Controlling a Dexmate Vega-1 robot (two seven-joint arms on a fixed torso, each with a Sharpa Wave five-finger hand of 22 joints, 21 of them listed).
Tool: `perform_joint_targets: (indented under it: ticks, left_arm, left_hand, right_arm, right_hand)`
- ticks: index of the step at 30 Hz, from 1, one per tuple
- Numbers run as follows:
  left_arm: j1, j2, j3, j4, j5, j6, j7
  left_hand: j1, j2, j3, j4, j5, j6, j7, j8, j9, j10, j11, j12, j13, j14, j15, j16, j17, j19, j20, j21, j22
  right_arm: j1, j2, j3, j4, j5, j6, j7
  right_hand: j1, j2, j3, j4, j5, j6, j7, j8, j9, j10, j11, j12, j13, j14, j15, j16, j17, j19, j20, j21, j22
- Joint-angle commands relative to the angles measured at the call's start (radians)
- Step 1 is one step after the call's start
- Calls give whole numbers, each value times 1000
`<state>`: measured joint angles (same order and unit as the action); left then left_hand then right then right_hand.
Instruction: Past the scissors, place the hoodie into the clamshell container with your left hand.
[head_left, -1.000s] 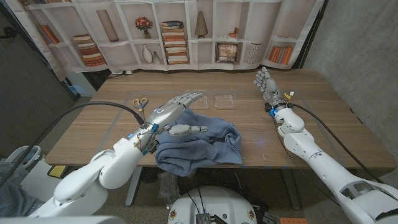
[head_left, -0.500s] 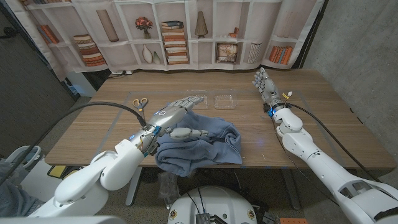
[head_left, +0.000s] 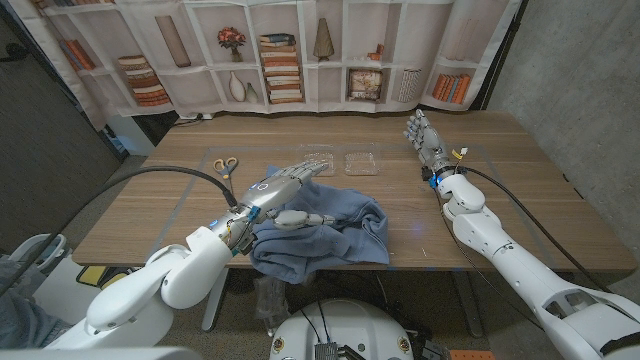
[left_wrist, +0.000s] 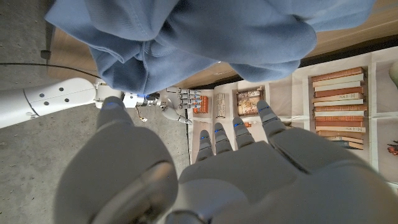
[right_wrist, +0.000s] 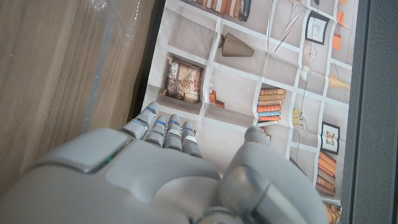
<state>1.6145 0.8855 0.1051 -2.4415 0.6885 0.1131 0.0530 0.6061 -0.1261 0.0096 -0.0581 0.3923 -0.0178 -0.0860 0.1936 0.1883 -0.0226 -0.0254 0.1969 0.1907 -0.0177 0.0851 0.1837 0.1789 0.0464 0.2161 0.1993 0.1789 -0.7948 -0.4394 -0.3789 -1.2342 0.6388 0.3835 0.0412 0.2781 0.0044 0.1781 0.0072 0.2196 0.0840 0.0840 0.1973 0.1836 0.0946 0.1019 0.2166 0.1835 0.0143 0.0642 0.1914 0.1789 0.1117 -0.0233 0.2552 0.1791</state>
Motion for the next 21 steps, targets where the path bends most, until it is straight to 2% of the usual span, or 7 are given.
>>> perform_joint_targets:
  ticks: [1, 8, 16, 21]
  left_arm:
    - [-25, 27, 44, -2, 2, 27, -21]
    - [-46, 26, 95, -12, 55, 84, -20]
    - [-61, 33, 125, -7, 46, 108, -15]
    - [-82, 30, 164, -8, 74, 151, -22]
  left_hand:
    - [18, 2, -6, -6, 4, -1, -7, 3, 3, -5, -6, 5, 3, -4, 3, 3, 3, -2, 0, -1, 2]
    - [22, 3, -8, -8, 5, 0, -7, 4, 3, -5, -6, 6, 3, -5, 1, 3, 3, -2, 1, -2, 2]
    - [26, 5, -10, -9, 6, 1, -8, 4, 3, -5, -8, 6, 3, -7, -1, 3, 3, -4, 1, -3, 2]
    - [29, 6, -10, -10, 6, 1, -8, 5, 3, -6, -8, 6, 3, -8, -1, 3, 3, -5, 1, -3, 2]
  right_arm:
    - [-6, -2, 1, -13, 0, 2, -1]
    - [-12, -6, 5, -17, 5, 0, -1]
    - [-13, -7, 7, -13, 9, 0, 2]
    - [-8, -4, 5, 0, 10, 2, 10]
  right_hand:
    - [1, 9, 0, -5, -1, 0, -7, -3, 3, 6, 3, -1, 2, 5, 0, -5, 4, 5, 6, -3, 2]
    - [1, 9, 0, -5, -1, 0, -7, -4, 3, 5, 1, -1, 2, 5, 0, -5, 4, 5, 6, -5, 2]
    - [1, 10, -1, -7, -1, 0, -8, -3, 3, 6, 3, -2, 2, 4, 0, -5, 3, 6, 6, -8, 2]
    - [1, 10, -1, -7, -1, 0, -8, -4, 3, 6, 2, -2, 2, 5, 1, -5, 3, 7, 7, -10, 2]
